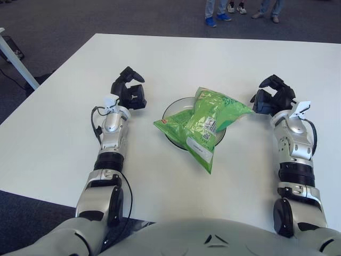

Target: Put the snack into the plate.

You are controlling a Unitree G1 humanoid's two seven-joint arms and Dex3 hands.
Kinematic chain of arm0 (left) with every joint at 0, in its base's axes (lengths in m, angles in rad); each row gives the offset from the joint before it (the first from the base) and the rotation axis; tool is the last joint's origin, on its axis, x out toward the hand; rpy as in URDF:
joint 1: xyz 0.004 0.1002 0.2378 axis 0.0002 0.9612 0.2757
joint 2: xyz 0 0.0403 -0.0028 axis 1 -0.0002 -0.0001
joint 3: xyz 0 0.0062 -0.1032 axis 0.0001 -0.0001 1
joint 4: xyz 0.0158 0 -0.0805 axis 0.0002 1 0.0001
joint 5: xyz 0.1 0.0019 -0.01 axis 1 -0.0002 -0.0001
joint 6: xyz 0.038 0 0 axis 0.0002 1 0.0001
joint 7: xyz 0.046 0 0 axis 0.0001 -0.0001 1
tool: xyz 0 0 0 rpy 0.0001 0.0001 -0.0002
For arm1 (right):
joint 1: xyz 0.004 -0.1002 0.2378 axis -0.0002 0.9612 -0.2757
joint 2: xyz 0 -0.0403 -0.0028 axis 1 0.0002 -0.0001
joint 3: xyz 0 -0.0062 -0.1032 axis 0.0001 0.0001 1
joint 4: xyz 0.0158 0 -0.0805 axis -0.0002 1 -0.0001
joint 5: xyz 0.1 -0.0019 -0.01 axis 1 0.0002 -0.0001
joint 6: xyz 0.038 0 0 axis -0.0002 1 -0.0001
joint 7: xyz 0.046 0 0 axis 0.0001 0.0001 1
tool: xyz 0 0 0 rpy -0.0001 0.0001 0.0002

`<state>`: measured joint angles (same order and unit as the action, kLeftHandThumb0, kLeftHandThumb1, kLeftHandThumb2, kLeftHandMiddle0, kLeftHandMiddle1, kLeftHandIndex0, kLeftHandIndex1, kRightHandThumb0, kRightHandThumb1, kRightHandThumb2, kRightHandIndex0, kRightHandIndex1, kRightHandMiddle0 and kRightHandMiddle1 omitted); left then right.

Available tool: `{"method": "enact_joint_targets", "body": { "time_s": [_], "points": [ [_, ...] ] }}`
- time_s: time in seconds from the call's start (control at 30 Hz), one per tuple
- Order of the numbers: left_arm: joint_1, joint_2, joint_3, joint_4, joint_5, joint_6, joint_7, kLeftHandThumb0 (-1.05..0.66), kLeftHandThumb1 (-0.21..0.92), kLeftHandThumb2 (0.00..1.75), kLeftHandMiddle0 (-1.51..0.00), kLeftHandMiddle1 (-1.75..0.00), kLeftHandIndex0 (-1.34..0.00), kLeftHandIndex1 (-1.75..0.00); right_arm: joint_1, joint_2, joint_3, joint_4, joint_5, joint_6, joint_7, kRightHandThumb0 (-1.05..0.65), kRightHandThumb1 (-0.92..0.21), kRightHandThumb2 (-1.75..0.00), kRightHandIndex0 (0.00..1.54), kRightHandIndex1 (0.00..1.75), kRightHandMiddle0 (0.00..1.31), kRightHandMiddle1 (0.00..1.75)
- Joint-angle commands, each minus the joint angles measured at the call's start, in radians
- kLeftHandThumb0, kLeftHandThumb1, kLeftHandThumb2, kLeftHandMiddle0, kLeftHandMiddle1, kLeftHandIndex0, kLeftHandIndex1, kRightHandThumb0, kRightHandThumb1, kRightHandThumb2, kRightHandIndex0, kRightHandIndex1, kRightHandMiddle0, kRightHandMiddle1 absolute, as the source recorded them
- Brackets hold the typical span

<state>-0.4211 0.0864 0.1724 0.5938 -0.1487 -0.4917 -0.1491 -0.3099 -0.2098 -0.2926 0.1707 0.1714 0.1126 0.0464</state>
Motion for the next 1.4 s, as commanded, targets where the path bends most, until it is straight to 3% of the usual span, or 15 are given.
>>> {"method": "enact_joint_targets", "body": {
  "time_s": [0.0, 0.17, 0.3, 0.33, 0.4, 0.53, 0.8, 1.13, 1.37],
  "points": [
    [0.106, -0.034, 0.0, 0.047, -0.004, 0.011, 0.008, -0.48, 0.31, 1.32, -1.34, -1.75, -0.62, -1.75, 0.018, 0.018, 0.013, -0.021, -0.012, -0.042, -0.011, 0.0, -0.02, -1.63, 0.88, 1.65, 0.6, 1.75],
    [0.106, -0.036, 0.0, 0.049, -0.005, 0.011, 0.007, -0.48, 0.31, 1.32, -1.33, -1.75, -0.62, -1.75, 0.027, 0.031, 0.025, 0.034, -0.005, -0.093, 0.006, 0.0, 0.03, -1.7, 0.89, 1.72, 0.65, 1.73],
    [0.105, -0.037, 0.001, 0.05, -0.007, 0.011, 0.005, -0.48, 0.32, 1.32, -1.33, -1.75, -0.61, -1.75, 0.027, 0.028, 0.023, 0.048, 0.015, -0.089, 0.023, -0.01, 0.07, -1.74, 0.9, 1.74, 0.7, 1.69],
    [0.105, -0.037, 0.001, 0.05, -0.007, 0.011, 0.005, -0.48, 0.32, 1.32, -1.33, -1.75, -0.61, -1.75, 0.027, 0.028, 0.023, 0.05, 0.019, -0.086, 0.027, -0.19, -0.03, -1.63, 1.06, 1.74, 0.7, 1.71],
    [0.105, -0.035, 0.003, 0.048, -0.012, 0.017, 0.001, -0.48, 0.32, 1.32, -1.33, -1.75, -0.61, -1.75, 0.036, 0.036, 0.021, 0.046, 0.031, -0.071, 0.028, -0.35, -0.13, -1.53, 1.2, 1.74, 0.69, 1.73],
    [0.105, -0.033, 0.005, 0.044, -0.019, 0.032, -0.004, -0.48, 0.32, 1.32, -1.34, -1.75, -0.61, -1.75, 0.059, 0.053, 0.024, 0.031, 0.035, -0.063, 0.021, -0.48, -0.21, -1.44, 1.32, 1.75, 0.68, 1.74],
    [0.109, -0.026, 0.005, 0.019, -0.028, 0.087, -0.009, -0.48, 0.32, 1.31, -1.35, -1.75, -0.61, -1.75, 0.081, 0.082, 0.016, 0.044, 0.038, -0.054, -0.003, -0.5, -0.27, -1.37, 1.34, 1.75, 0.65, 1.75],
    [0.113, -0.021, 0.005, 0.001, -0.032, 0.123, -0.009, -0.48, 0.32, 1.31, -1.35, -1.75, -0.61, -1.75, 0.056, 0.095, -0.01, 0.093, 0.069, -0.039, -0.024, -0.49, -0.31, -1.33, 1.32, 1.75, 0.62, 1.75],
    [0.115, -0.021, 0.005, -0.005, -0.031, 0.133, -0.004, -0.48, 0.32, 1.31, -1.34, -1.75, -0.61, -1.75, 0.047, 0.09, -0.016, 0.134, 0.077, -0.058, -0.01, -0.53, -0.21, -1.46, 1.3, 1.75, 0.71, 1.75]
  ]
}}
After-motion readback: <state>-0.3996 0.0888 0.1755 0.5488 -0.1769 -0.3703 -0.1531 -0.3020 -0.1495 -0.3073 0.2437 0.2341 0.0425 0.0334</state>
